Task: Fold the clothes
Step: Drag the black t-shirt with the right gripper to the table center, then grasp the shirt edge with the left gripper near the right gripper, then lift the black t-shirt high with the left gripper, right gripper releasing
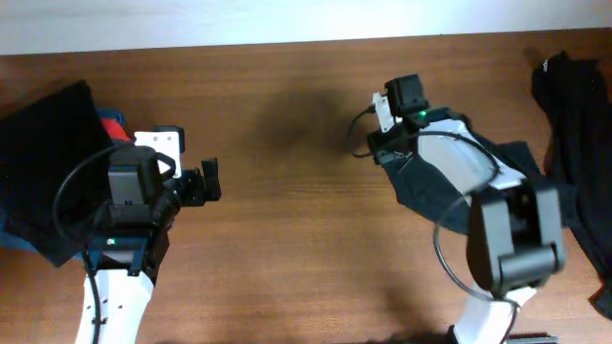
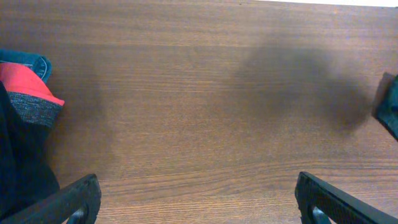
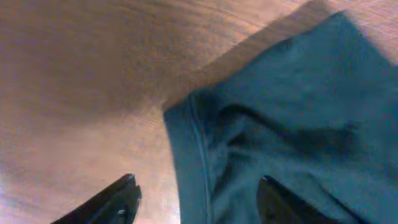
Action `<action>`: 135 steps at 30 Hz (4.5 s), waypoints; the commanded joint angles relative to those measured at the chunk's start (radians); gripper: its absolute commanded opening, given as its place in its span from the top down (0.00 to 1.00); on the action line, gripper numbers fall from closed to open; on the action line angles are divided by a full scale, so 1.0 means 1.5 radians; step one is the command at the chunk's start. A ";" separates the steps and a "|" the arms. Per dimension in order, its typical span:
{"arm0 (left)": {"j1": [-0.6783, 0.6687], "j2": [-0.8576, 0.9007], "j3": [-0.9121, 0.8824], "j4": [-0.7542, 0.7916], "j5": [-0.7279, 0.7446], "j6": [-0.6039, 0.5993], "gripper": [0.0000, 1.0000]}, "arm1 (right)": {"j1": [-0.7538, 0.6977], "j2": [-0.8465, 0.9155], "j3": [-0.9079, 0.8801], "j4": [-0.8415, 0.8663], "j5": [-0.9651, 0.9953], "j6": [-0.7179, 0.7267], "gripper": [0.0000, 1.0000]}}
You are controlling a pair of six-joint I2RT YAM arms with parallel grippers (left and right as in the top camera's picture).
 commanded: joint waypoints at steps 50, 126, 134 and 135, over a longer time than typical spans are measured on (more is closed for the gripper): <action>-0.026 0.067 0.019 0.114 0.010 -0.004 0.02 | 0.070 -0.030 0.263 -0.158 -0.051 -0.004 0.37; -0.112 0.158 0.437 0.304 0.200 0.022 1.00 | -0.071 -0.116 0.256 -0.448 -0.279 -0.070 0.01; -0.112 0.155 0.464 0.381 0.224 0.022 1.00 | -0.012 -0.093 0.255 -0.425 -0.279 -0.133 0.01; -0.112 0.155 0.475 0.381 0.222 0.022 1.00 | -0.006 -0.083 0.255 -0.418 -0.283 -0.133 0.01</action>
